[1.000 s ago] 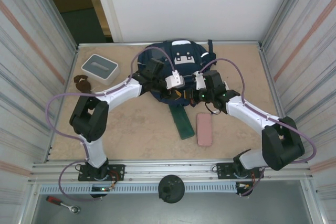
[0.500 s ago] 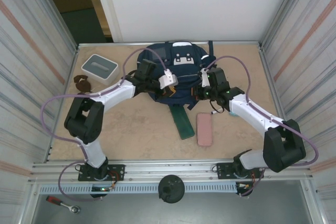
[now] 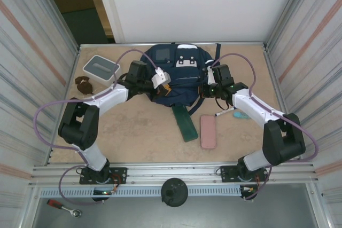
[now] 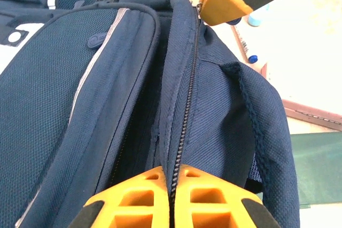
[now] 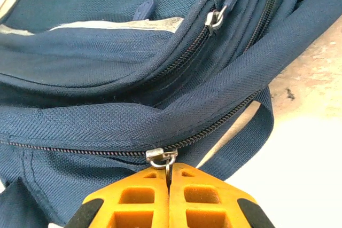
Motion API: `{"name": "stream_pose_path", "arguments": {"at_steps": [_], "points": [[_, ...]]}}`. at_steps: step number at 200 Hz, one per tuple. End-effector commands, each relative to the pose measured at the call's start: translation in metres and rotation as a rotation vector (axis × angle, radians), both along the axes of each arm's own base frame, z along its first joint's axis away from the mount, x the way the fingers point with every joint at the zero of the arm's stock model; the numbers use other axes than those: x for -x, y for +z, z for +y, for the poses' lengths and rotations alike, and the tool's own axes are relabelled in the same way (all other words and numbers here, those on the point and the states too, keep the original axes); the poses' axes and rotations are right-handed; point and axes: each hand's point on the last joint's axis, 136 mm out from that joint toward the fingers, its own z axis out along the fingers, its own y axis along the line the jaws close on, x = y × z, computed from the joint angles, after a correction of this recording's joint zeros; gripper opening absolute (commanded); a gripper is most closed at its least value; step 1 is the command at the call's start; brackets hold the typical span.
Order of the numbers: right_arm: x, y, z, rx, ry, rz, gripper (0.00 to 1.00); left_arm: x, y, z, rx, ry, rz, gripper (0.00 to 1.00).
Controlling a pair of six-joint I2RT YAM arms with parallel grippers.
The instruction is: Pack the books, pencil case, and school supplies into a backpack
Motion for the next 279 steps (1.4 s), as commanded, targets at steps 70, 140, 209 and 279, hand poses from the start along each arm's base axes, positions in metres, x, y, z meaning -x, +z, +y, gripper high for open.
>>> {"name": "stream_pose_path", "arguments": {"at_steps": [70, 140, 209, 279], "points": [[0.008, 0.073, 0.051, -0.217, 0.157, -0.126, 0.0, -0.004, 0.045, -0.006, -0.045, 0.028, -0.117, 0.46], [0.01, 0.084, 0.068, -0.248, 0.196, -0.15, 0.0, 0.017, 0.028, -0.056, -0.116, -0.107, -0.119, 0.57], [0.02, 0.075, 0.057, -0.244, 0.174, -0.141, 0.0, 0.0, 0.022, -0.059, -0.148, -0.105, -0.145, 0.15], [-0.001, 0.025, -0.031, 0.007, -0.157, -0.072, 0.0, 0.008, 0.086, -0.032, 0.086, -0.072, -0.241, 0.0]]}}
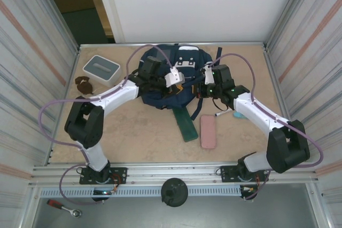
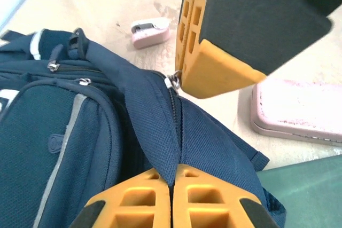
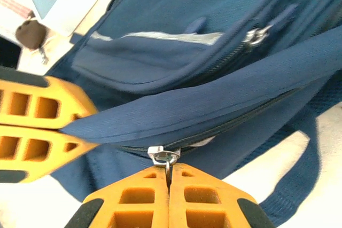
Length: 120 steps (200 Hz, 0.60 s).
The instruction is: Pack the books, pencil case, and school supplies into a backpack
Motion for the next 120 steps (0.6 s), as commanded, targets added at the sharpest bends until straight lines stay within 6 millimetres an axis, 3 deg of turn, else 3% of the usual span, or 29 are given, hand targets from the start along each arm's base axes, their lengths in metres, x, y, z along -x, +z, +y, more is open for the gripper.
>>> {"name": "stream_pose_path", "arguments": {"at_steps": [1, 42, 66, 120], "points": [[-0.017, -0.01, -0.065, 0.151, -0.251, 0.002, 0.0, -0.004, 0.06, 0.021, 0.142, 0.034, -0.124, 0.0], [-0.032, -0.028, -0.093, 0.202, -0.318, 0.034, 0.0, -0.015, 0.08, 0.049, 0.228, 0.118, -0.155, 0.0], [-0.044, -0.036, -0.096, 0.207, -0.312, 0.047, 0.0, -0.017, 0.09, 0.06, 0.273, 0.139, -0.16, 0.0], [-0.072, -0.066, -0.102, 0.19, -0.311, 0.1, 0.0, -0.015, 0.09, 0.07, 0.304, 0.157, -0.152, 0.0]]}}
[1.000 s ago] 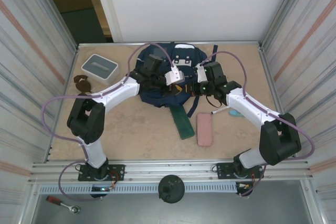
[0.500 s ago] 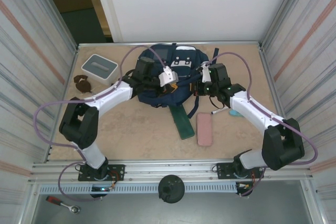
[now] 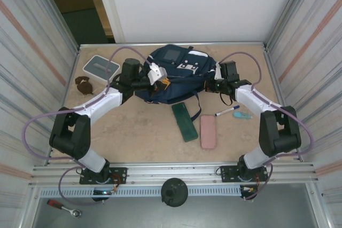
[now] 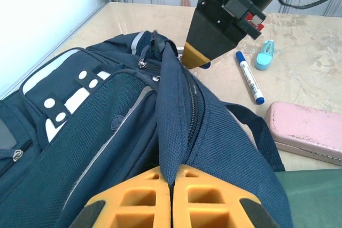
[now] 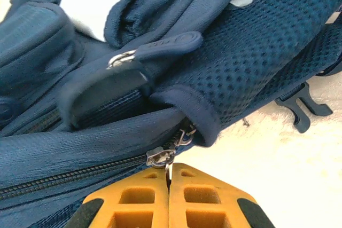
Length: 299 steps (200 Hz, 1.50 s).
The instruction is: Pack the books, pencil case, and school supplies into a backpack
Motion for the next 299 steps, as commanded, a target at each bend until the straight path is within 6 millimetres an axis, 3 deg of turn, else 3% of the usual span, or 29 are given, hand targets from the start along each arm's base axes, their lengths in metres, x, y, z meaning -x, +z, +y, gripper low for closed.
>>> {"name": "stream_pose_path", "arguments": {"at_steps": [1, 30, 65, 90, 107, 123, 163, 193, 219, 248, 271, 299], "points": [[-0.018, -0.017, -0.036, 0.087, -0.105, 0.027, 0.0, -0.007, 0.062, 0.016, 0.121, 0.037, -0.147, 0.0], [-0.018, -0.022, -0.023, 0.011, -0.048, 0.063, 0.03, -0.007, 0.057, 0.019, 0.127, 0.037, -0.133, 0.0], [0.006, -0.002, 0.003, -0.155, 0.079, 0.07, 0.3, -0.008, 0.039, 0.012, 0.133, 0.013, -0.067, 0.0], [0.015, 0.018, 0.0, -0.293, 0.057, 0.058, 0.43, -0.011, 0.023, 0.006, 0.126, -0.001, -0.017, 0.0], [0.006, 0.025, -0.01, -0.39, -0.03, 0.053, 0.53, -0.01, 0.017, 0.002, 0.129, -0.017, 0.014, 0.0], [-0.009, 0.017, -0.014, -0.431, -0.109, 0.076, 0.64, -0.008, 0.01, -0.001, 0.121, -0.024, 0.026, 0.0], [-0.051, -0.008, -0.012, -0.455, -0.235, 0.122, 0.72, -0.007, 0.003, -0.006, 0.108, -0.03, 0.043, 0.0], [-0.078, -0.015, -0.007, -0.522, -0.253, 0.124, 0.7, -0.004, -0.003, -0.011, 0.093, -0.04, 0.055, 0.0], [-0.088, -0.024, -0.004, -0.532, -0.245, 0.135, 0.65, -0.003, -0.011, -0.01, 0.068, -0.033, 0.067, 0.0], [-0.084, -0.026, 0.001, -0.547, -0.215, 0.136, 0.42, -0.013, -0.019, -0.004, 0.028, 0.033, 0.057, 0.0], [-0.077, -0.018, 0.0, -0.532, -0.195, 0.115, 0.16, -0.028, -0.024, 0.002, -0.002, 0.111, 0.061, 0.0], [-0.07, 0.005, 0.006, -0.539, -0.157, 0.079, 0.06, -0.054, -0.032, 0.013, -0.036, 0.241, 0.074, 0.04]]}}
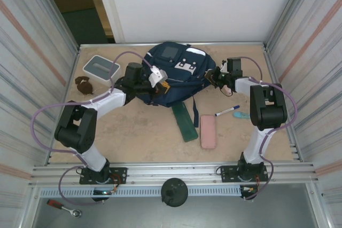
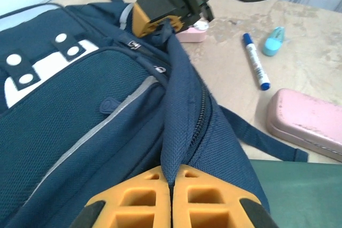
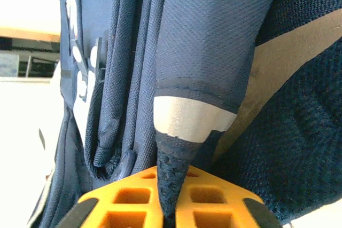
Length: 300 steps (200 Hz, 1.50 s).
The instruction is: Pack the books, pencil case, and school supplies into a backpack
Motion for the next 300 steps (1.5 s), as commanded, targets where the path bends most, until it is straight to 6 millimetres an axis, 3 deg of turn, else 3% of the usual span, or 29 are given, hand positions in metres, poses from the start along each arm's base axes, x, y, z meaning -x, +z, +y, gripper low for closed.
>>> {"name": "stream_pose_path", "arguments": {"at_steps": [1, 34, 71, 81, 111, 129, 150, 177, 210, 229, 243, 268, 300], "points": [[0.009, 0.04, 0.012, -0.022, 0.057, -0.089, 0.05, -0.043, 0.014, 0.012, -0.029, 0.167, -0.066, 0.04], [0.027, 0.047, 0.017, 0.023, 0.058, -0.1, 0.02, -0.078, 0.008, 0.044, -0.041, 0.381, -0.006, 0.1], [0.058, 0.025, 0.037, 0.126, 0.075, -0.068, 0.03, -0.099, -0.01, 0.077, -0.077, 0.564, 0.049, 0.18], [0.067, 0.017, 0.046, 0.151, 0.089, -0.057, 0.05, -0.103, -0.015, 0.085, -0.09, 0.622, 0.068, 0.25], [0.099, -0.003, 0.081, 0.218, 0.218, -0.027, 0.21, -0.109, -0.014, 0.126, -0.144, 0.862, 0.09, 0.43], [0.116, 0.005, 0.092, 0.291, 0.304, -0.064, 0.33, -0.106, -0.007, 0.148, -0.12, 0.984, 0.153, 0.49], [0.124, 0.026, 0.088, 0.342, 0.348, -0.124, 0.4, -0.092, 0.002, 0.153, -0.056, 1.021, 0.198, 0.53], [0.118, 0.049, 0.081, 0.385, 0.354, -0.209, 0.45, -0.07, 0.013, 0.131, 0.109, 0.953, 0.279, 0.56], [0.09, 0.048, 0.077, 0.351, 0.322, -0.216, 0.45, -0.048, 0.013, 0.078, 0.121, 0.838, 0.305, 0.59], [0.071, 0.033, 0.068, 0.325, 0.273, -0.169, 0.41, -0.04, 0.006, 0.046, 0.07, 0.777, 0.317, 0.59], [0.067, 0.013, 0.062, 0.316, 0.256, -0.104, 0.34, -0.038, -0.001, 0.027, 0.042, 0.752, 0.317, 0.59], [0.082, -0.019, 0.065, 0.287, 0.266, -0.032, 0.25, -0.029, -0.014, -0.003, -0.018, 0.702, 0.32, 0.59], [0.098, -0.04, 0.073, 0.218, 0.274, -0.013, 0.2, -0.033, -0.04, -0.028, -0.14, 0.678, 0.312, 0.59]]}}
